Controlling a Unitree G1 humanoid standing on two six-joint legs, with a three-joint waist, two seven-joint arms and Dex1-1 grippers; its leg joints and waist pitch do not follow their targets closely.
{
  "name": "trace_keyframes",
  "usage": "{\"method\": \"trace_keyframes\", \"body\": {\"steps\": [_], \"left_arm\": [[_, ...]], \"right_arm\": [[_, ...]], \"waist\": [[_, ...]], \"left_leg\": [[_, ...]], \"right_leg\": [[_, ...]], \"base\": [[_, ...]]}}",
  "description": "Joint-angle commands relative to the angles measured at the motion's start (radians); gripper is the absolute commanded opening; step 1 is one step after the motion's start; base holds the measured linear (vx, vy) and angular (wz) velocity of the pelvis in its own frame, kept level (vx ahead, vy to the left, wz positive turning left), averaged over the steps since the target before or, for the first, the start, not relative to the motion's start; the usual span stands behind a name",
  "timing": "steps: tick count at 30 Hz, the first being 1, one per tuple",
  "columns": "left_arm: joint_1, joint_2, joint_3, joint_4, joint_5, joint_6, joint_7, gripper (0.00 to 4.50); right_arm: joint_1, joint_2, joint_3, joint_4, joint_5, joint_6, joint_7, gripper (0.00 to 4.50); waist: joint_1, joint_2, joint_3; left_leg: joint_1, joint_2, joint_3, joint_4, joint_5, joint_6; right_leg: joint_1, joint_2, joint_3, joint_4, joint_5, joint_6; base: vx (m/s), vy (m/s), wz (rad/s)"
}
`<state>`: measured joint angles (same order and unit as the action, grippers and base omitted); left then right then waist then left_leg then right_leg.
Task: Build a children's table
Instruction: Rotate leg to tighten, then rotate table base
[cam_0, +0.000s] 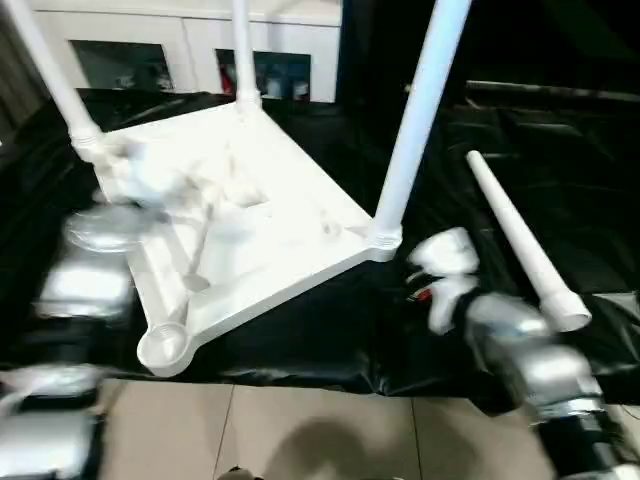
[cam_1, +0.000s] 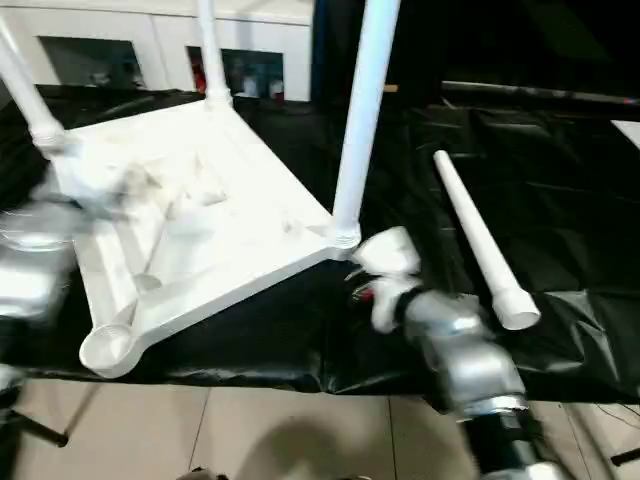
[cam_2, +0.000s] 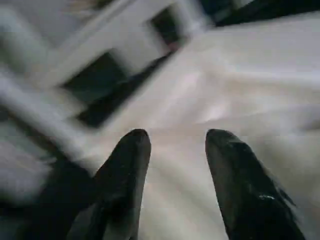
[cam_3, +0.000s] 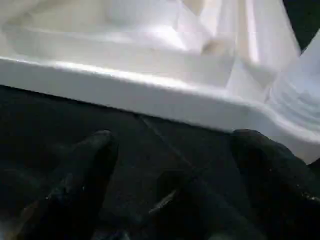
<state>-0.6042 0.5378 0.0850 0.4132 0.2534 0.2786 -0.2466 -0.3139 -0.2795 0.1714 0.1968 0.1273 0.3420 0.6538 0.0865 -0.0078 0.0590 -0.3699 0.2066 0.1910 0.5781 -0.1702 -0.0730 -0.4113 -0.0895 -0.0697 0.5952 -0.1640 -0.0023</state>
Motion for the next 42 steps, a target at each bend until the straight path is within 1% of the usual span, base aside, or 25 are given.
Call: {"method": "trace_keyframes", "body": {"steps": [1, 2, 3, 7, 8, 9, 10, 12, 18, 19, 24, 26, 27, 28, 30, 31, 33, 34, 35, 36, 37, 39, 40, 41, 42], "left_arm": [[0.026, 0.013, 0.022, -0.046, 0.037, 0.063, 0.056, 2.17], [0.043, 0.027, 0.037, -0.067, 0.048, 0.094, 0.073, 2.19], [0.062, 0.042, 0.042, -0.084, 0.059, 0.121, 0.074, 2.19], [0.124, 0.072, 0.044, -0.144, 0.086, 0.208, 0.045, 2.19], [0.173, 0.09, 0.019, -0.181, 0.094, 0.28, -0.008, 2.19], [0.173, 0.09, 0.019, -0.181, 0.094, 0.28, -0.008, 2.19], [0.196, 0.097, 0.003, -0.195, 0.095, 0.317, -0.038, 2.19], [0.224, 0.096, -0.015, -0.207, 0.091, 0.362, -0.064, 2.19], [0.287, 0.052, -0.096, -0.23, 0.021, 0.42, -0.181, 2.19], [0.293, 0.032, -0.106, -0.245, -0.003, 0.435, -0.21, 2.19], [0.281, -0.03, -0.113, -0.268, -0.057, 0.456, -0.251, 2.19], [0.236, -0.102, -0.125, -0.216, -0.088, 0.428, -0.246, 2.19], [0.235, -0.104, -0.125, -0.214, -0.088, 0.426, -0.245, 2.19], [0.214, -0.127, -0.135, -0.177, -0.087, 0.399, -0.233, 2.19], [0.181, -0.162, -0.149, -0.12, -0.085, 0.359, -0.211, 2.19], [0.149, -0.193, -0.156, -0.069, -0.082, 0.323, -0.19, 2.19], [0.131, -0.211, -0.16, -0.041, -0.08, 0.305, -0.178, 2.19], [0.098, -0.235, -0.172, 0.009, -0.072, 0.269, -0.163, 2.19], [0.052, -0.267, -0.194, 0.082, -0.057, 0.218, -0.148, 2.19], [0.046, -0.27, -0.197, 0.091, -0.054, 0.212, -0.145, 2.19], [0.023, -0.283, -0.209, 0.127, -0.041, 0.187, -0.133, 2.19], [-0.01, -0.296, -0.219, 0.182, -0.025, 0.144, -0.107, 2.19], [-0.025, -0.302, -0.221, 0.211, -0.021, 0.119, -0.094, 2.19], [-0.046, -0.311, -0.222, 0.244, -0.016, 0.084, -0.071, 2.19], [-0.046, -0.311, -0.222, 0.244, -0.016, 0.084, -0.071, 2.19]], "right_arm": [[-0.035, 0.022, 0.0, 0.045, -0.023, 0.033, -0.053, 3.78], [-0.05, 0.041, 0.002, 0.075, -0.028, 0.039, -0.074, 3.67], [-0.062, 0.054, 0.011, 0.101, -0.04, 0.034, -0.087, 3.57], [-0.098, 0.083, 0.028, 0.17, -0.07, 0.009, -0.132, 3.2], [-0.126, 0.104, 0.014, 0.21, -0.067, -0.012, -0.164, 3.2], [-0.126, 0.104, 0.014, 0.21, -0.067, -0.012, -0.164, 3.11], [-0.14, 0.112, 0.008, 0.23, -0.068, -0.023, -0.177, 3.03], [-0.161, 0.125, -0.004, 0.262, -0.071, -0.046, -0.191, 2.79], [-0.211, 0.156, -0.035, 0.334, -0.058, -0.095, -0.21, 2.3], [-0.22, 0.161, -0.039, 0.346, -0.057, -0.105, -0.225, 2.28], [-0.232, 0.168, -0.052, 0.355, -0.058, -0.123, -0.258, 2.22], [-0.224, 0.161, -0.065, 0.329, -0.073, -0.125, -0.29, 2.22], [-0.223, 0.161, -0.065, 0.328, -0.073, -0.124, -0.29, 2.22], [-0.214, 0.156, -0.071, 0.308, -0.075, -0.118, -0.299, 2.22], [-0.199, 0.147, -0.083, 0.277, -0.076, -0.109, -0.315, 2.22], [-0.178, 0.135, -0.093, 0.238, -0.078, -0.094, -0.326, 2.22], [-0.166, 0.128, -0.098, 0.215, -0.079, -0.085, -0.331, 2.22], [-0.143, 0.115, -0.108, 0.175, -0.079, -0.066, -0.337, 2.22], [-0.11, 0.093, -0.121, 0.116, -0.082, -0.041, -0.345, 2.22], [-0.106, 0.091, -0.122, 0.108, -0.082, -0.038, -0.347, 2.22], [-0.089, 0.08, -0.13, 0.079, -0.083, -0.026, -0.353, 2.22], [-0.072, 0.068, -0.139, 0.041, -0.087, -0.007, -0.367, 2.22], [-0.066, 0.063, -0.144, 0.023, -0.087, 0.001, -0.373, 2.22], [-0.06, 0.058, -0.159, -0.002, -0.084, 0.017, -0.386, 2.22], [-0.06, 0.058, -0.159, -0.002, -0.084, 0.017, -0.386, 2.22]], "waist": [[-0.004, 0.005, -0.068], [-0.004, 0.005, -0.066], [-0.004, 0.012, -0.069], [-0.003, 0.013, -0.071], [-0.001, 0.013, -0.071], [-0.004, 0.012, -0.071], [-0.002, 0.012, -0.072], [-0.002, 0.013, -0.071], [-0.006, 0.017, -0.071], [-0.005, 0.023, -0.072], [-0.003, 0.02, -0.069], [-0.005, 0.031, -0.068], [-0.007, 0.027, -0.065], [-0.002, 0.029, -0.065], [0.001, 0.026, -0.064], [0.0, 0.034, -0.066], [0.0, 0.031, -0.068], [-0.001, 0.037, -0.07], [0.002, 0.041, -0.071], [0.002, 0.041, -0.071], [-0.002, 0.037, -0.074], [-0.008, 0.032, -0.077], [-0.008, 0.033, -0.077], [-0.012, 0.044, -0.08], [-0.014, 0.037, -0.082]], "left_leg": [[0.014, 0.022, -0.014, -0.067, -0.242, -0.005], [0.014, 0.02, -0.013, -0.068, -0.246, -0.006], [0.017, 0.023, -0.014, -0.068, -0.252, -0.015], [0.018, 0.019, -0.012, -0.066, -0.24, -0.021], [0.02, 0.019, -0.01, -0.065, -0.239, -0.02], [0.013, 0.02, -0.013, -0.067, -0.226, -0.02], [0.02, 0.019, -0.01, -0.065, -0.229, -0.019], [0.016, 0.019, -0.01, -0.067, -0.235, -0.019], [0.016, 0.017, -0.012, -0.069, -0.265, -0.024], [0.018, 0.017, -0.013, -0.069, -0.27, -0.026], [0.025, 0.016, -0.01, -0.068, -0.299, -0.028], [0.027, 0.016, -0.011, -0.068, -0.32, -0.034], [0.029, 0.015, -0.008, -0.069, -0.332, -0.034], [0.04, 0.013, -0.006, -0.067, -0.361, -0.036], [0.044, 0.012, -0.005, -0.065, -0.375, -0.033], [0.03, 0.014, -0.011, -0.069, -0.357, -0.034], [0.024, 0.012, -0.011, -0.07, -0.329, -0.032], [0.018, 0.011, -0.013, -0.07, -0.308, -0.032], [0.027, 0.009, -0.01, -0.066, -0.309, -0.029], [0.027, 0.009, -0.01, -0.066, -0.309, -0.029], [0.018, 0.007, -0.013, -0.066, -0.299, -0.027], [0.005, 0.006, -0.014, -0.065, -0.256, -0.015], [0.007, 0.005, -0.012, -0.063, -0.253, -0.01], [0.01, 0.005, -0.012, -0.059, -0.241, -0.005], [0.007, 0.004, -0.013, -0.057, -0.224, -0.001]], "right_leg": [[0.042, -0.045, 0.039, -0.062, -0.282, -0.162], [0.04, -0.042, 0.039, -0.065, -0.288, -0.161], [0.038, -0.045, 0.04, -0.061, -0.278, -0.169], [0.037, -0.04, 0.041, -0.058, -0.223, -0.179], [0.035, -0.039, 0.042, -0.059, -0.216, -0.181], [0.04, -0.043, 0.042, -0.052, -0.199, -0.191], [0.035, -0.04, 0.042, -0.055, -0.197, -0.191], [0.037, -0.042, 0.043, -0.055, -0.202, -0.194], [0.039, -0.041, 0.043, -0.059, -0.21, -0.196], [0.039, -0.042, 0.043, -0.059, -0.211, -0.198], [0.034, -0.039, 0.043, -0.066, -0.252, -0.187], [0.032, -0.037, 0.042, -0.069, -0.263, -0.182], [0.029, -0.035, 0.042, -0.076, -0.28, -0.177], [0.022, -0.032, 0.042, -0.083, -0.307, -0.17], [0.019, -0.032, 0.044, -0.087, -0.33, -0.16], [0.031, -0.036, 0.045, -0.081, -0.329, -0.149], [0.037, -0.034, 0.044, -0.081, -0.31, -0.132], [0.043, -0.036, 0.044, -0.077, -0.291, -0.13], [0.036, -0.032, 0.044, -0.085, -0.286, -0.118], [0.036, -0.032, 0.044, -0.085, -0.286, -0.118], [0.047, -0.034, 0.043, -0.079, -0.271, -0.122], [0.055, -0.036, 0.041, -0.074, -0.245, -0.127], [0.052, -0.035, 0.041, -0.079, -0.251, -0.123], [0.052, -0.036, 0.041, -0.077, -0.235, -0.13], [0.056, -0.035, 0.04, -0.074, -0.213, -0.133]], "base": [[0.0, 0.0, 0.0], [0.0, 0.0, 0.0], [0.0, 0.0, 0.0], [0.0, 0.0, 0.0], [0.0, 0.0, 0.0], [0.0, 0.0, 0.0], [0.0, 0.0, 0.0], [0.0, 0.0, 0.0], [0.0, 0.0, 0.0], [0.0, 0.0, 0.0], [0.0, 0.0, 0.0], [0.0, 0.0, 0.0], [0.0, 0.0, 0.0], [0.0, 0.0, 0.0], [-0.009, 0.0, 0.09], [0.0, 0.0, 0.0], [0.0, 0.0, 0.0], [0.0, 0.0, 0.0], [0.0, 0.0, 0.0], [0.0, 0.0, 0.0], [0.0, 0.0, 0.0], [0.0, 0.0, 0.0], [0.0, 0.0, 0.0], [0.0, 0.0, 0.0], [0.0, 0.0, 0.0]]}}
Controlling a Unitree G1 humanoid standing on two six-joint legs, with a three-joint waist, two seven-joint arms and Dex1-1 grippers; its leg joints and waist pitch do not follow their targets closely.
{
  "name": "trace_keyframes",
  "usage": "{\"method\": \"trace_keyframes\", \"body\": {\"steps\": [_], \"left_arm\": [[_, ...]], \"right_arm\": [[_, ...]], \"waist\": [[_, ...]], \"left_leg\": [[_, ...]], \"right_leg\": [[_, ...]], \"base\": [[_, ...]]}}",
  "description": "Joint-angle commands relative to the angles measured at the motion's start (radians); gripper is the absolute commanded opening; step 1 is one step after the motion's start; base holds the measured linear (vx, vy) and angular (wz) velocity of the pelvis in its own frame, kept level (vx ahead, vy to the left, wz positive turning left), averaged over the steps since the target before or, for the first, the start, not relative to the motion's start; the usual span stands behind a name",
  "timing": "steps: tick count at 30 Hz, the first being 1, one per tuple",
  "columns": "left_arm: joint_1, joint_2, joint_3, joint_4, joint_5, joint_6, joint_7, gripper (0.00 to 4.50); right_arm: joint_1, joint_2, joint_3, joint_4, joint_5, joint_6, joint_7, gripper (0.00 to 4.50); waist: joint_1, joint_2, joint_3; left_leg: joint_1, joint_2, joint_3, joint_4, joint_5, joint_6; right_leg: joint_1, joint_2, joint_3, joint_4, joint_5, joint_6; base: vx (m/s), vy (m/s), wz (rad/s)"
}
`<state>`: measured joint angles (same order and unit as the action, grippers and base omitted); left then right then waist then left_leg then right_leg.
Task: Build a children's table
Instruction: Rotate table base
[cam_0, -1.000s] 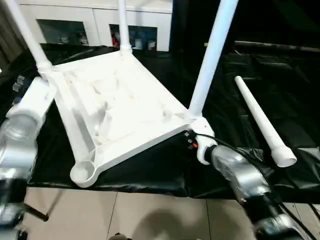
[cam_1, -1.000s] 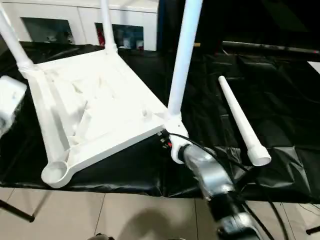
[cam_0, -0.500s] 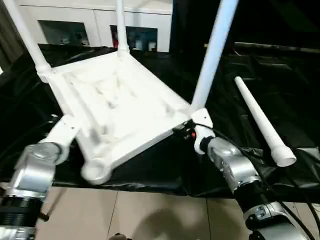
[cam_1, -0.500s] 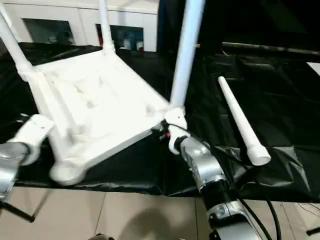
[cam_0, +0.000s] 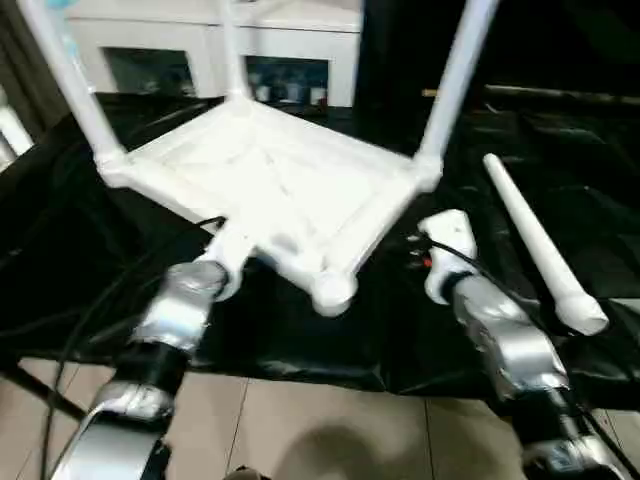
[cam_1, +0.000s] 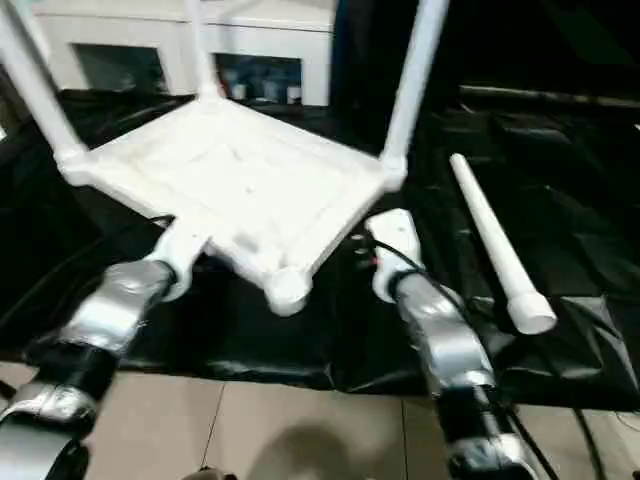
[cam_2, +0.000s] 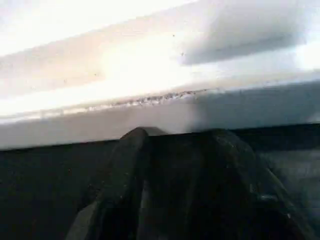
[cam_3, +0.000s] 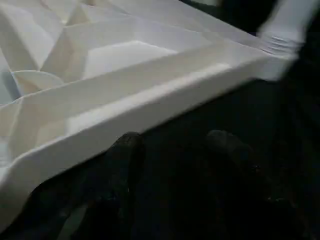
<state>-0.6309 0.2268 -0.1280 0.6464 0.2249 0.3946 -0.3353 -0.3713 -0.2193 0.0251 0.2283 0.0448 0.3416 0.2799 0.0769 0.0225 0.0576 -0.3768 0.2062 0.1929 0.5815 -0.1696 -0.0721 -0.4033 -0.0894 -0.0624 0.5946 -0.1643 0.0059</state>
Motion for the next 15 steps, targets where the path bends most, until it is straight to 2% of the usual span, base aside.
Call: {"method": "trace_keyframes", "body": {"steps": [1, 2, 3, 4, 5, 8, 9, 10, 11, 12, 13, 14, 15], "left_arm": [[-0.044, -0.014, -0.005, 0.051, 0.006, -0.082, 0.041, 2.19], [-0.065, -0.027, 0.005, 0.079, -0.007, -0.124, 0.053, 2.19], [-0.066, -0.027, 0.004, 0.078, -0.009, -0.126, 0.051, 2.19], [-0.066, -0.027, 0.004, 0.078, -0.009, -0.127, 0.05, 2.19], [-0.054, -0.022, -0.004, 0.051, -0.009, -0.132, 0.039, 2.19], [-0.029, -0.005, -0.01, -0.009, -0.013, -0.131, 0.01, 2.19], [-0.006, 0.011, -0.001, -0.065, -0.032, -0.129, -0.027, 2.19], [0.006, 0.021, 0.0, -0.092, -0.044, -0.139, -0.056, 2.19], [0.006, 0.021, 0.0, -0.092, -0.044, -0.139, -0.056, 2.19], [0.035, 0.043, -0.002, -0.153, -0.078, -0.172, -0.136, 2.19], [0.059, 0.058, -0.004, -0.202, -0.104, -0.189, -0.19, 2.19], [0.062, 0.06, -0.004, -0.209, -0.108, -0.19, -0.196, 2.19], [0.075, 0.066, -0.004, -0.235, -0.124, -0.191, -0.22, 2.19]], "right_arm": [[0.002, -0.01, -0.033, -0.068, -0.003, 0.054, -0.035, 2.22], [0.0, -0.022, -0.049, -0.102, -0.022, 0.12, -0.074, 2.22], [-0.005, -0.028, -0.051, -0.106, -0.038, 0.143, -0.094, 2.22], [-0.006, -0.029, -0.051, -0.106, -0.04, 0.145, -0.094, 2.22], [-0.025, -0.05, -0.052, -0.099, -0.058, 0.182, -0.099, 2.22], [-0.058, -0.077, -0.067, -0.078, -0.036, 0.217, -0.069, 2.22], [-0.099, -0.09, -0.112, -0.044, 0.017, 0.233, -0.052, 2.22], [-0.126, -0.094, -0.142, -0.015, 0.04, 0.236, -0.058, 2.49], [-0.126, -0.094, -0.142, -0.015, 0.04, 0.236, -0.058, 2.57], [-0.192, -0.116, -0.185, 0.061, 0.057, 0.26, -0.077, 2.57], [-0.24, -0.145, -0.19, 0.126, 0.049, 0.285, -0.076, 2.6], [-0.247, -0.15, -0.189, 0.135, 0.045, 0.286, -0.075, 2.66], [-0.273, -0.166, -0.185, 0.175, 0.032, 0.287, -0.073, 2.77]], "waist": [[-0.009, 0.008, -0.081], [-0.011, 0.007, -0.079], [-0.012, 0.008, -0.087], [-0.012, 0.012, -0.087], [-0.019, 0.011, -0.084], [-0.023, 0.008, -0.082], [-0.025, 0.006, -0.082], [-0.029, 0.01, -0.081], [-0.029, 0.011, -0.08], [-0.031, 0.001, -0.08], [-0.033, -0.002, -0.078], [-0.031, -0.009, -0.079], [-0.029, -0.003, -0.079]], "left_leg": [[0.011, 0.005, -0.014, -0.059, -0.209, 0.006], [0.009, 0.0, -0.014, -0.058, -0.198, 0.012], [0.011, 0.004, -0.016, -0.054, -0.16, 0.015], [0.01, 0.007, -0.017, -0.053, -0.141, 0.019], [0.004, 0.006, -0.016, -0.052, -0.135, 0.03], [0.005, 0.007, -0.014, -0.051, -0.159, 0.041], [0.007, 0.009, -0.013, -0.051, -0.171, 0.045], [0.008, 0.011, -0.013, -0.051, -0.178, 0.046], [0.01, 0.011, -0.012, -0.05, -0.184, 0.044], [0.01, 0.011, -0.011, -0.05, -0.185, 0.043], [0.009, 0.011, -0.009, -0.051, -0.178, 0.036], [0.012, 0.012, -0.008, -0.048, -0.175, 0.033], [0.012, 0.011, -0.007, -0.048, -0.168, 0.032]], "right_leg": [[0.048, -0.033, 0.032, -0.072, -0.187, -0.151], [0.051, -0.03, 0.031, -0.073, -0.181, -0.153], [0.053, -0.032, 0.032, -0.063, -0.129, -0.172], [0.051, -0.033, 0.032, -0.059, -0.103, -0.185], [0.055, -0.032, 0.029, -0.055, -0.082, -0.21], [0.054, -0.035, 0.03, -0.059, -0.117, -0.218], [0.054, -0.038, 0.03, -0.061, -0.14, -0.222], [0.051, -0.038, 0.03, -0.062, -0.157, -0.227], [0.049, -0.038, 0.03, -0.064, -0.167, -0.227], [0.048, -0.037, 0.03, -0.064, -0.173, -0.227], [0.048, -0.036, 0.03, -0.064, -0.187, -0.233], [0.047, -0.038, 0.031, -0.06, -0.188, -0.236], [0.047, -0.038, 0.031, -0.058, -0.194, -0.237]], "base": [[0.0, 0.0, 0.0], [0.0, 0.0, 0.0], [0.0, 0.0, 0.0], [0.0, 0.0, 0.0], [0.0, 0.0, 0.0], [0.0, 0.0, 0.0], [0.0, 0.0, 0.0], [0.0, 0.0, 0.0], [0.0, 0.0, 0.0], [0.0, 0.0, 0.0], [0.0, 0.0, 0.0], [0.0, 0.0, 0.0], [0.0, 0.0, 0.0]]}}
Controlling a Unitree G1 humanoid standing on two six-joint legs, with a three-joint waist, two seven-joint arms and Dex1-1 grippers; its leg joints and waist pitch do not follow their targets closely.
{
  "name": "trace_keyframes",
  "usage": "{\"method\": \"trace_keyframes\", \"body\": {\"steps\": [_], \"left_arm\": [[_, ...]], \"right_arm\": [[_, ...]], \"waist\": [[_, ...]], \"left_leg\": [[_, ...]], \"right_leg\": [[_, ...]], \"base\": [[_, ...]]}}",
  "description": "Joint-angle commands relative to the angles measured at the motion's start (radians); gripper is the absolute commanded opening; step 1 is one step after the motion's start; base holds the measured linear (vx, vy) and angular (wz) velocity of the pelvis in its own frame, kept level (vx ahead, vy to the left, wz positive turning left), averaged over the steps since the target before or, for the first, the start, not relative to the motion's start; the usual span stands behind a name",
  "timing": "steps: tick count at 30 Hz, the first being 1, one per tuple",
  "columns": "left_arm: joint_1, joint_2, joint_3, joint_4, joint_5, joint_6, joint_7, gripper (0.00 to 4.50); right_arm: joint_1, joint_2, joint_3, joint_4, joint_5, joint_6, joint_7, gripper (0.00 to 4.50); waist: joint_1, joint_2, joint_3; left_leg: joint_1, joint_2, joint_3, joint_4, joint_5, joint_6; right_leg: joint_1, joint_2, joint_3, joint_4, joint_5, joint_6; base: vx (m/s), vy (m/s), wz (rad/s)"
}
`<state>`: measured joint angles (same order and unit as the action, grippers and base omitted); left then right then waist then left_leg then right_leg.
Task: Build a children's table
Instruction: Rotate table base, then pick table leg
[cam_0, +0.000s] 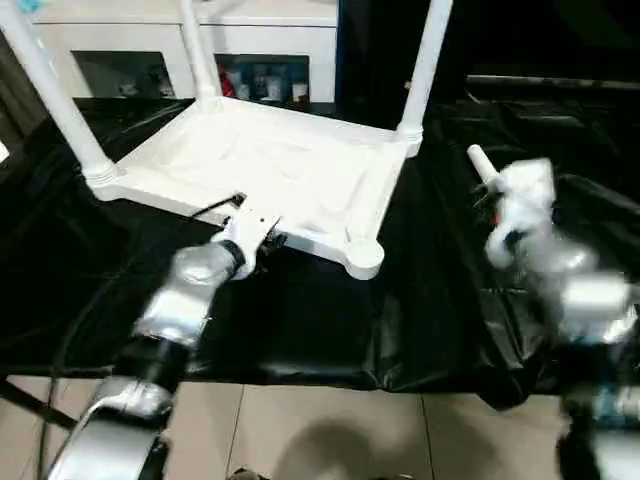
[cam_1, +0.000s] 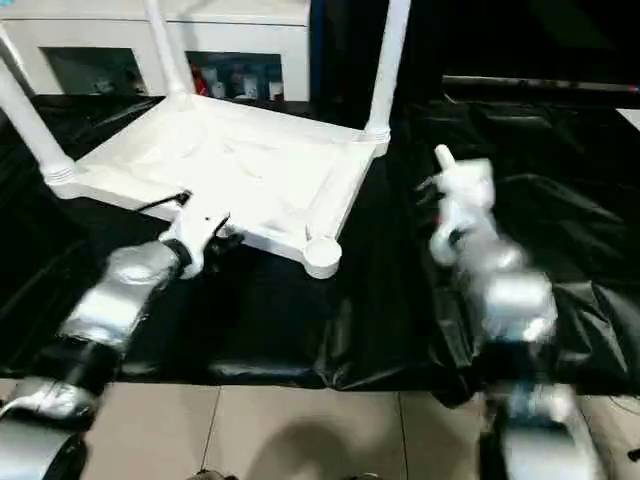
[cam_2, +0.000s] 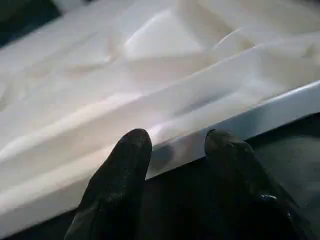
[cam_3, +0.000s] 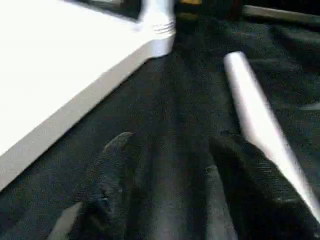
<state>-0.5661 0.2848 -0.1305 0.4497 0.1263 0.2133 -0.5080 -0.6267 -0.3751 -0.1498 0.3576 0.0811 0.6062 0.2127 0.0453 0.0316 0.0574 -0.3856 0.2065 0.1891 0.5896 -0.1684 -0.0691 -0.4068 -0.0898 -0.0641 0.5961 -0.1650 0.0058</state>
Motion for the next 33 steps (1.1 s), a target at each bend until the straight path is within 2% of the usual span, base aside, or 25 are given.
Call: {"method": "trace_keyframes", "body": {"steps": [1, 4, 6, 7, 9, 10, 12, 15, 16, 17, 19, 21, 24, 25, 27, 28, 33], "left_arm": [[0.025, 0.014, 0.001, -0.072, -0.05, -0.005, -0.077, 2.19], [0.069, 0.038, -0.003, -0.186, -0.115, 0.043, -0.164, 2.19], [0.088, 0.055, -0.011, -0.232, -0.125, 0.059, -0.191, 2.19], [0.097, 0.067, -0.021, -0.262, -0.136, 0.076, -0.217, 2.19], [0.106, 0.075, -0.026, -0.286, -0.144, 0.088, -0.237, 2.19], [0.118, 0.092, -0.038, -0.335, -0.16, 0.114, -0.276, 2.19], [0.125, 0.097, -0.039, -0.355, -0.169, 0.124, -0.29, 2.19], [0.146, 0.118, -0.049, -0.429, -0.199, 0.183, -0.329, 2.19], [0.154, 0.125, -0.051, -0.451, -0.207, 0.201, -0.338, 2.19], [0.16, 0.131, -0.053, -0.467, -0.212, 0.213, -0.345, 2.19], [0.17, 0.145, -0.057, -0.513, -0.24, 0.255, -0.368, 2.19], [0.178, 0.157, -0.061, -0.556, -0.265, 0.295, -0.393, 2.19], [0.186, 0.173, -0.072, -0.597, -0.285, 0.323, -0.422, 2.19], [0.188, 0.183, -0.081, -0.648, -0.316, 0.367, -0.447, 2.19], [0.187, 0.186, -0.084, -0.666, -0.328, 0.382, -0.455, 2.19], [0.183, 0.184, -0.085, -0.689, -0.344, 0.406, -0.457, 2.19], [0.174, 0.184, -0.091, -0.695, -0.339, 0.422, -0.449, 2.19]], "right_arm": [[-0.053, -0.03, -0.007, 0.099, -0.016, 0.023, -0.003, 2.89], [-0.181, -0.103, 0.028, 0.332, -0.06, 0.016, 0.037, 3.09], [-0.228, -0.129, 0.041, 0.431, -0.072, 0.02, 0.055, 3.33], [-0.256, -0.146, 0.052, 0.49, -0.086, 0.008, 0.059, 3.41], [-0.275, -0.156, 0.059, 0.53, -0.096, -0.003, 0.06, 3.51], [-0.31, -0.179, 0.066, 0.603, -0.111, -0.022, 0.06, 3.6], [-0.321, -0.186, 0.066, 0.626, -0.116, -0.03, 0.059, 3.81], [-0.363, -0.213, 0.074, 0.728, -0.128, -0.035, 0.085, 3.88], [-0.373, -0.219, 0.079, 0.756, -0.131, -0.033, 0.101, 4.03], [-0.378, -0.222, 0.081, 0.775, -0.131, -0.03, 0.115, 4.29], [-0.386, -0.226, 0.084, 0.809, -0.122, -0.025, 0.188, 4.33], [-0.391, -0.23, 0.102, 0.838, -0.13, -0.022, 0.247, 4.41], [-0.391, -0.235, 0.124, 0.862, -0.152, -0.015, 0.259, 4.46], [-0.392, -0.239, 0.12, 0.893, -0.159, -0.018, 0.229, 4.46], [-0.392, -0.24, 0.115, 0.903, -0.159, -0.021, 0.213, 4.46], [-0.388, -0.242, 0.117, 0.92, -0.166, -0.029, 0.202, 4.46], [-0.383, -0.24, 0.126, 0.942, -0.174, -0.022, 0.229, 4.46]], "waist": [[0.002, -0.01, -0.078], [0.003, -0.017, -0.08], [0.004, -0.017, -0.075], [0.005, -0.02, -0.076], [0.007, -0.02, -0.077], [0.009, -0.019, -0.079], [0.012, -0.022, -0.077], [0.013, -0.022, -0.079], [0.014, -0.024, -0.078], [0.015, -0.023, -0.075], [0.016, -0.02, -0.072], [0.015, -0.022, -0.07], [0.016, -0.022, -0.068], [0.017, -0.02, -0.067], [0.015, -0.021, -0.067], [0.016, -0.018, -0.068], [0.014, -0.019, -0.07]], "left_leg": [[0.021, 0.011, -0.003, -0.055, -0.167, 0.029], [0.02, 0.011, -0.001, -0.051, -0.16, 0.023], [0.019, 0.01, 0.005, -0.049, -0.171, 0.029], [0.018, 0.01, 0.005, -0.049, -0.166, 0.032], [0.016, 0.011, 0.005, -0.048, -0.148, 0.038], [0.017, 0.013, 0.005, -0.046, -0.14, 0.038], [0.015, 0.012, 0.007, -0.045, -0.139, 0.042], [0.015, 0.013, 0.008, -0.043, -0.139, 0.042], [0.011, 0.011, 0.008, -0.041, -0.144, 0.043], [0.012, 0.011, 0.009, -0.041, -0.156, 0.043], [0.013, 0.011, 0.009, -0.04, -0.194, 0.034], [0.012, 0.012, 0.007, -0.041, -0.225, 0.027], [0.013, 0.012, 0.007, -0.041, -0.237, 0.02], [0.013, 0.013, 0.005, -0.042, -0.237, 0.014], [0.012, 0.011, 0.006, -0.041, -0.236, 0.01], [0.013, 0.011, 0.006, -0.041, -0.237, 0.007], [0.009, 0.009, 0.005, -0.04, -0.229, 0.012]], "right_leg": [[0.049, -0.038, 0.033, -0.059, -0.191, -0.237], [0.049, -0.04, 0.03, -0.052, -0.193, -0.257], [0.046, -0.036, 0.033, -0.057, -0.189, -0.254], [0.048, -0.037, 0.033, -0.055, -0.186, -0.249], [0.049, -0.037, 0.032, -0.052, -0.176, -0.252], [0.049, -0.039, 0.031, -0.048, -0.168, -0.257], [0.05, -0.037, 0.032, -0.048, -0.166, -0.257], [0.048, -0.035, 0.03, -0.043, -0.165, -0.263], [0.049, -0.035, 0.03, -0.042, -0.17, -0.267], [0.045, -0.033, 0.03, -0.045, -0.183, -0.264], [0.042, -0.033, 0.03, -0.048, -0.231, -0.252], [0.042, -0.035, 0.029, -0.051, -0.28, -0.242], [0.037, -0.034, 0.028, -0.054, -0.309, -0.237], [0.037, -0.035, 0.028, -0.053, -0.315, -0.236], [0.037, -0.033, 0.028, -0.053, -0.316, -0.234], [0.036, -0.034, 0.028, -0.053, -0.314, -0.235], [0.04, -0.031, 0.027, -0.05, -0.287, -0.233]], "base": [[0.0, 0.0, 0.0], [0.0, 0.0, 0.0], [0.0, 0.0, 0.0], [0.0, 0.0, 0.0], [0.0, 0.0, 0.0], [0.0, 0.0, 0.0], [0.0, 0.0, 0.0], [0.0, 0.0, 0.0], [0.0, 0.0, 0.0], [0.0, 0.0, 0.0], [0.0, 0.0, 0.0], [0.0, 0.0, 0.0], [0.0, 0.0, 0.0], [0.0, 0.0, 0.0], [0.0, 0.0, 0.0], [0.0, 0.0, 0.0], [0.0, 0.0, 0.0]]}}
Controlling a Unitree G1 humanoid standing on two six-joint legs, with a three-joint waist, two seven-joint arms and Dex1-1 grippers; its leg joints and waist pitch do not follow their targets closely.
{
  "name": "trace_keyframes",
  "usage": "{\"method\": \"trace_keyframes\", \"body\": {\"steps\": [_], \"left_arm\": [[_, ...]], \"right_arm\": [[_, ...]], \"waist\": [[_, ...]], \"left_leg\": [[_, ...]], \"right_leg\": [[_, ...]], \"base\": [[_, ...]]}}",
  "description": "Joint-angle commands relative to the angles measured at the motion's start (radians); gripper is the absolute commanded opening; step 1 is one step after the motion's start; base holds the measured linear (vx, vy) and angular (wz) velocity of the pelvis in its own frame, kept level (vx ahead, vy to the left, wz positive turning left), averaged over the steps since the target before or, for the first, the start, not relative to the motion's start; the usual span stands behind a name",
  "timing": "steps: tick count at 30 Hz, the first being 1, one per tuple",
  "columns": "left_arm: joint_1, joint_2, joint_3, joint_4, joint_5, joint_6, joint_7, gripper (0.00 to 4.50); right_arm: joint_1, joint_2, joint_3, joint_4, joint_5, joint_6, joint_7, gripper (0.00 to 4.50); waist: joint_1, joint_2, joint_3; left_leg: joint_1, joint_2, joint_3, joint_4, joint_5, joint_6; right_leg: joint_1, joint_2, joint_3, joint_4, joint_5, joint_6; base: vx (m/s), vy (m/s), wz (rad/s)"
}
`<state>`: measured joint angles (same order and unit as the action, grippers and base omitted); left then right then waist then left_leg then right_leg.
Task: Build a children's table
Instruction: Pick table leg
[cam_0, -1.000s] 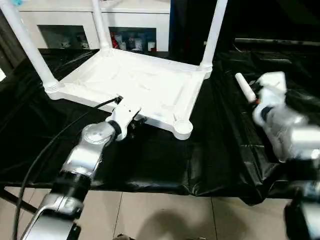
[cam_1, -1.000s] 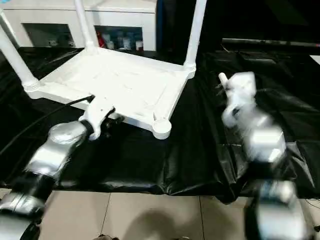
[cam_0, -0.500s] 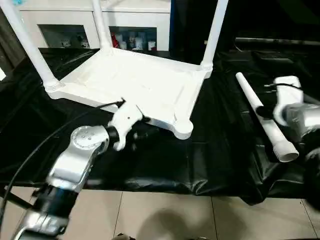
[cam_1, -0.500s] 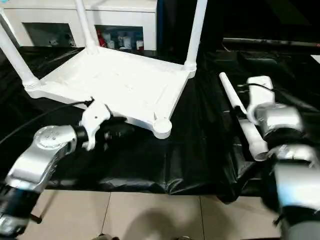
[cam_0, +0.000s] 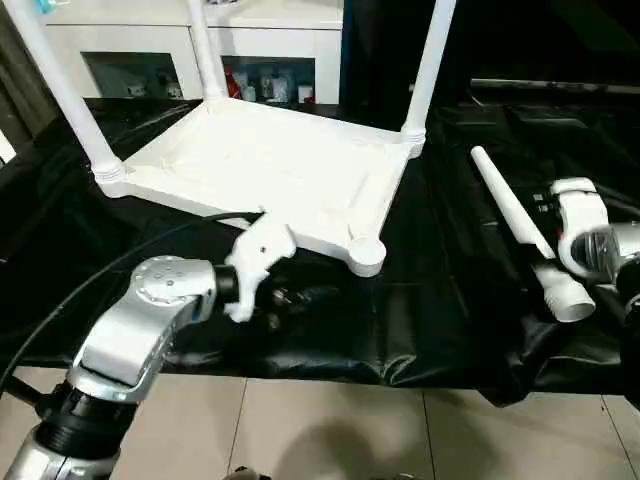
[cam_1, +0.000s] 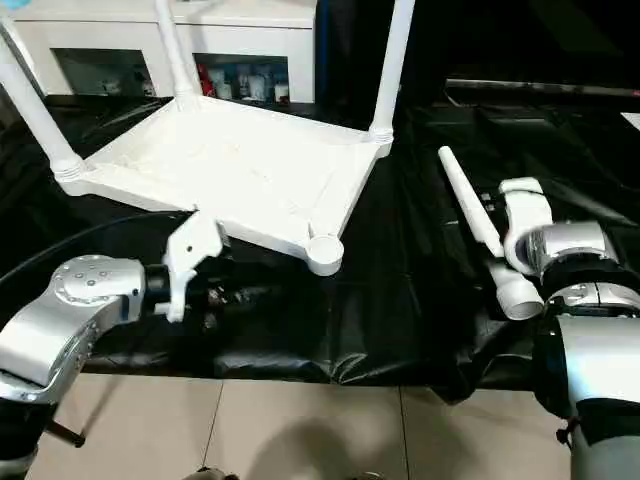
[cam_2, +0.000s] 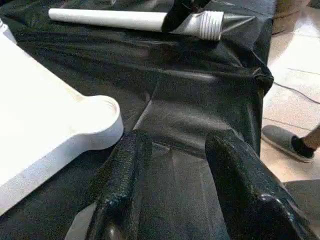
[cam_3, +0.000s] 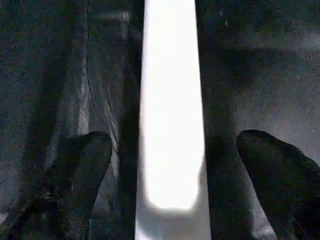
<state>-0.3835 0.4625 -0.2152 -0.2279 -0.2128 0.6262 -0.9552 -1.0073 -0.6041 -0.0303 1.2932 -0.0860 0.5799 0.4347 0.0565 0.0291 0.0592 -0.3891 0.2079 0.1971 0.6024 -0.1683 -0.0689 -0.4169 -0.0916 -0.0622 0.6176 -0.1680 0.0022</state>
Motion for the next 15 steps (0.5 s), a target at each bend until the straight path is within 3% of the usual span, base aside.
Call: {"method": "trace_keyframes", "body": {"steps": [1, 5, 15], "left_arm": [[-0.01, 0.012, -0.007, -0.025, -0.004, 0.022, 0.002, 2.19], [-0.009, 0.025, -0.013, -0.043, -0.013, 0.046, 0.01, 2.19], [-0.004, 0.029, -0.013, -0.061, -0.022, 0.064, 0.019, 2.19]], "right_arm": [[-0.001, -0.009, 0.01, 0.016, -0.008, 0.008, 0.022, 4.46], [0.015, -0.001, 0.013, 0.036, -0.012, 0.022, 0.06, 4.46], [0.014, 0.0, 0.009, 0.047, -0.018, 0.023, 0.06, 3.63]], "waist": [[0.002, -0.015, -0.071], [0.003, -0.015, -0.07], [0.006, -0.022, -0.069]], "left_leg": [[0.012, 0.007, -0.003, -0.052, -0.226, 0.014], [0.013, 0.009, -0.003, -0.052, -0.22, 0.022], [0.014, 0.009, -0.003, -0.053, -0.233, 0.015]], "right_leg": [[0.05, -0.028, 0.025, -0.071, -0.276, -0.233], [0.05, -0.028, 0.024, -0.069, -0.256, -0.246], [0.049, -0.03, 0.024, -0.073, -0.309, -0.229]], "base": [[0.0, 0.0, 0.0], [0.0, 0.0, 0.0], [0.0, 0.0, 0.0]]}}
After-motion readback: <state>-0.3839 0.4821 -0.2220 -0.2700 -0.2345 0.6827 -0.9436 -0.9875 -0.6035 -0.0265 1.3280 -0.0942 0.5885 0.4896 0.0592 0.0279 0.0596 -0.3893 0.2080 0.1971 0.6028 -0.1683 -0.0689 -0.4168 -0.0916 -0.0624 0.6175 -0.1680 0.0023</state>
